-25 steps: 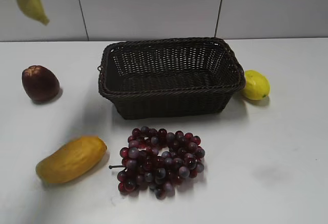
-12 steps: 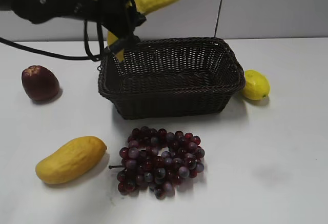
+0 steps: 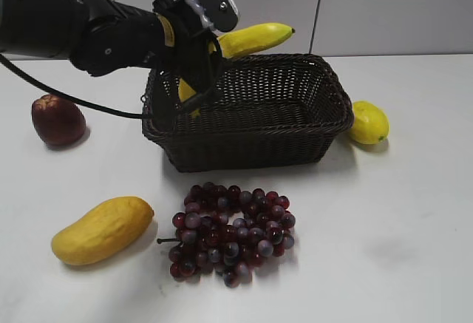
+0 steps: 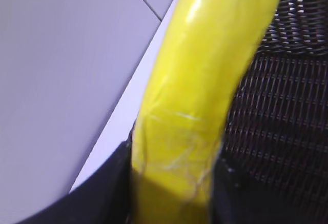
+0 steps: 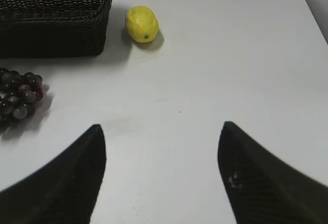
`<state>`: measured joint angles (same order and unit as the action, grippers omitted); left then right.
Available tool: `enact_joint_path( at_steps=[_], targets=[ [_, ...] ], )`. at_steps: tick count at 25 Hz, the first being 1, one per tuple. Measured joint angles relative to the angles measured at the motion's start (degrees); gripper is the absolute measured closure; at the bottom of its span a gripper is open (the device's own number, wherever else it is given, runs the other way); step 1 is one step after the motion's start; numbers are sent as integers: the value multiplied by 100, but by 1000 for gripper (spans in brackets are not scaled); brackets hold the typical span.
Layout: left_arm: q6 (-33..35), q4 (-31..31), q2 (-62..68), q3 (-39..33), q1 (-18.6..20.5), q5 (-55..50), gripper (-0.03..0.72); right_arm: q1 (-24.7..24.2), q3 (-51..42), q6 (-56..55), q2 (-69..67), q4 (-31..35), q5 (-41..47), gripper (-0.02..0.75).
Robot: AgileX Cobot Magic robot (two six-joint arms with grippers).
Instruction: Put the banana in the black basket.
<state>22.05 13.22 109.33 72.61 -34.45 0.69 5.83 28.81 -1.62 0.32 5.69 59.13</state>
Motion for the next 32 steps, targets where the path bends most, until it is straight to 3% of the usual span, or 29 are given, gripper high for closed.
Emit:
enact_joint_path(
  at_steps=[3,5,11,15,24,29,32],
  targets=[
    [0,0,0,0,0,1,144,0,0,0,0,0,0,219],
    [0,-5,0,0,0,-69,110,0,0,0,0,0,0,219],
    [0,-80,-336,5,0,-353,102,0,0,0,0,0,0,219],
    [-2,-501,-604,374,179,-1507,118,0,0,0,0,0,0,219],
    [-1433,-801,-627,2063,1411,-5100,178,0,0,0,0,0,0,219],
    [-1569,-994,-646,2214,2246,-6765,180,0,0,0,0,0,0,219],
    [-1592,-1390,-709,2206,2848,-6978,182,0,0,0,0,0,0,219]
  ],
)
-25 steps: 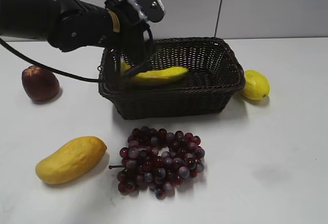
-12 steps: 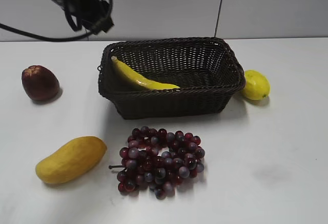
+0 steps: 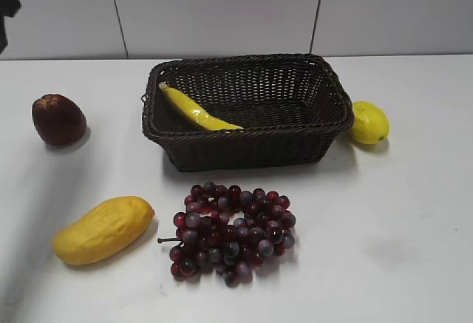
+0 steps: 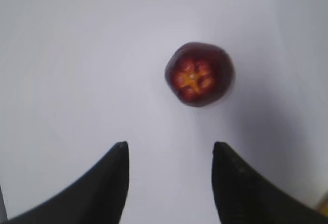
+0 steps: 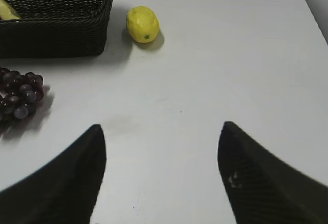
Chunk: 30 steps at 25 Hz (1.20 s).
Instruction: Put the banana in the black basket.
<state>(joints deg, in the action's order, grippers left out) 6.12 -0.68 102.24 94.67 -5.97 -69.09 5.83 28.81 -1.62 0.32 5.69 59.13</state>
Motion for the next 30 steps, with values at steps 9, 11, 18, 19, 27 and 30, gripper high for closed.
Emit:
enact_joint_path(
  at_steps=[9,11,18,19,27,30],
  targets=[
    [112,-809,-1232,-1038,1194,-28,181,0,0,0,0,0,0,219],
    [141,-715,-1693,-1515,1206,-33,181,0,0,0,0,0,0,219],
    [158,-700,-3524,-3425,1206,286,192,0,0,0,0,0,0,219],
    [164,-706,-3776,-3681,1206,363,191,0,0,0,0,0,0,219],
    [173,-873,-5689,-5358,1206,827,196,0,0,0,0,0,0,219],
    [173,-976,-6375,-5838,1206,860,196,0,0,0,0,0,0,219]
  ],
)
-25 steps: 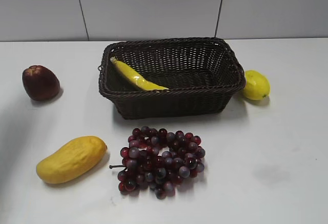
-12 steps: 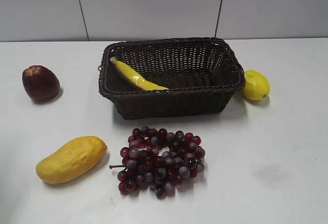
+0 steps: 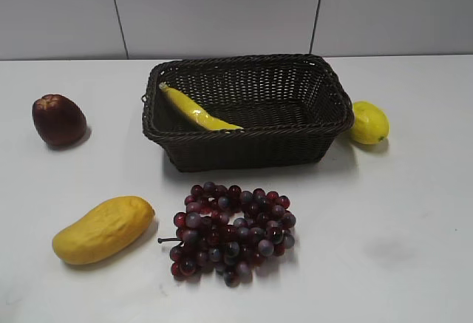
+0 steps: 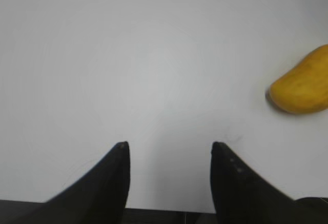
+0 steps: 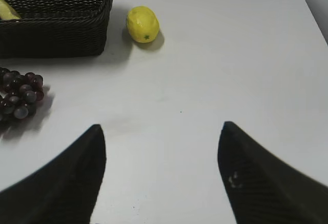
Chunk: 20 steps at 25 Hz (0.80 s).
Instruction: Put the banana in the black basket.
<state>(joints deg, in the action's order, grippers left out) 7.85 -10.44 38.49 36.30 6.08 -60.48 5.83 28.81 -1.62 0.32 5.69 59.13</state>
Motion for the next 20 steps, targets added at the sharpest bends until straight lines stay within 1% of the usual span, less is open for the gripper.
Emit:
enact_joint_path(
  at_steps=[3,6,20],
  targets=[
    [0,-71,-647,-346,0,-77,196,0,0,0,0,0,0,219],
    [0,-84,-1283,-534,0,-168,196,0,0,0,0,0,0,219],
    [0,-90,-3415,-716,0,19,197,0,0,0,0,0,0,219]
  ],
)
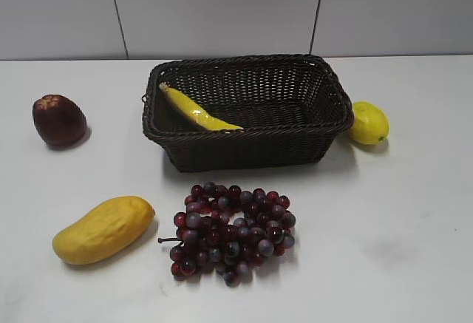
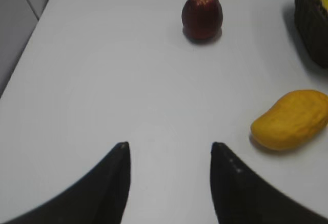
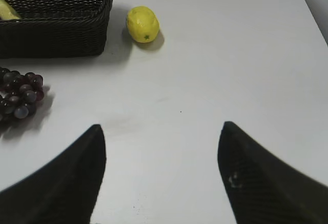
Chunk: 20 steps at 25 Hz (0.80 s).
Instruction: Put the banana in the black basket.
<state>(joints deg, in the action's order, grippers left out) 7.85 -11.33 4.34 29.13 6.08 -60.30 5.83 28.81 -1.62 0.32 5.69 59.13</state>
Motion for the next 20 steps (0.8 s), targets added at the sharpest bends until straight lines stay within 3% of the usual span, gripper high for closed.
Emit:
enact_joint_path(
  at_steps=[11,20],
  targets=[
    [0,12,-437,-36,0,58,198,0,0,0,0,0,1,219],
    [0,12,-437,-36,-391,58,199,0,0,0,0,0,1,219]
  ],
)
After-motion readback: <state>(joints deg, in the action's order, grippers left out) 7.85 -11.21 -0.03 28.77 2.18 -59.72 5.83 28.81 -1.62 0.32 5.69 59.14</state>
